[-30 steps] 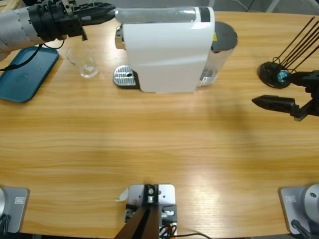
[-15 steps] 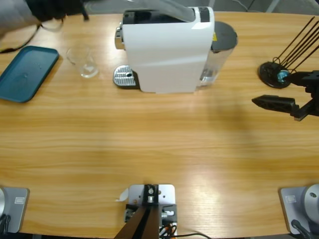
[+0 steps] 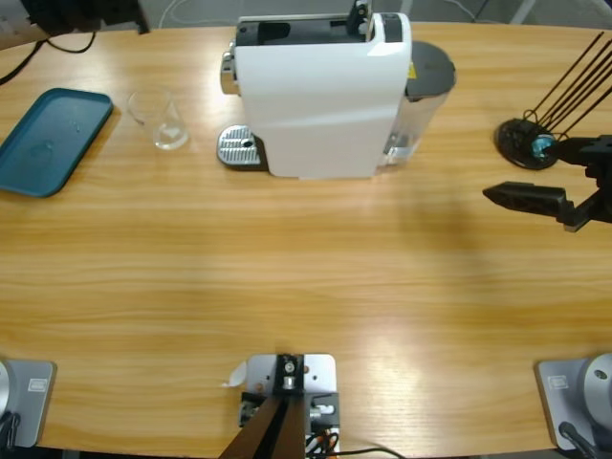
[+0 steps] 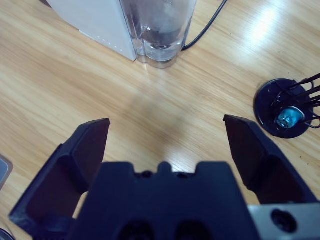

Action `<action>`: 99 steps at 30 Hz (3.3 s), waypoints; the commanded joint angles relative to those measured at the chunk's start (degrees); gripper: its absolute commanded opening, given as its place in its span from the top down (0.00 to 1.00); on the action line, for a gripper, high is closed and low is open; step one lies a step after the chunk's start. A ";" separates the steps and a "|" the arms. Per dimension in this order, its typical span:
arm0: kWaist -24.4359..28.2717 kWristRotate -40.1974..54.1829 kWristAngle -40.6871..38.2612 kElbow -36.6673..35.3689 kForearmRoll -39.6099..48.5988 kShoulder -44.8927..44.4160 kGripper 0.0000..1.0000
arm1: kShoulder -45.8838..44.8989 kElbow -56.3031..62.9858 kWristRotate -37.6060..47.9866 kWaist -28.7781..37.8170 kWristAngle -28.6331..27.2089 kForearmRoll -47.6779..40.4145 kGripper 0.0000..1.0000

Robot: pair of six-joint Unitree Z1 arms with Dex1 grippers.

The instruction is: Pour coffee

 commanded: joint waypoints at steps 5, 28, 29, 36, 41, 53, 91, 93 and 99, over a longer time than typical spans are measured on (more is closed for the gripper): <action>-4.51 30.81 33.49 -4.78 39.62 -24.37 1.00 | 1.85 1.18 0.71 0.24 -0.84 -0.57 0.03; -8.91 67.22 60.93 7.82 56.97 -41.25 0.07 | 7.86 -11.16 5.77 -14.72 4.45 12.31 0.01; -8.91 67.29 60.90 7.82 56.67 -40.25 0.07 | 9.14 -12.99 6.74 -14.72 3.52 14.84 0.01; -8.91 64.91 60.49 5.13 63.44 -39.86 0.06 | 9.74 -11.37 17.76 -25.06 -3.44 13.35 0.29; -8.91 65.00 60.46 4.77 64.48 -38.96 0.06 | 10.28 -6.45 21.52 -29.05 -3.25 6.30 0.33; -8.91 64.91 60.37 4.85 64.50 -38.10 0.06 | 21.85 1.50 23.91 -29.40 -4.81 -9.77 0.32; -8.89 64.91 60.72 5.33 64.41 -38.31 0.07 | 31.54 11.17 24.26 -25.99 -10.33 -33.41 0.40; -8.89 64.91 60.72 5.38 64.41 -38.31 0.07 | 31.69 11.18 24.26 -26.06 -10.37 -33.71 0.40; -8.89 64.91 60.72 5.38 64.41 -38.31 0.07 | 31.69 11.39 24.26 -26.06 -10.96 -34.34 0.40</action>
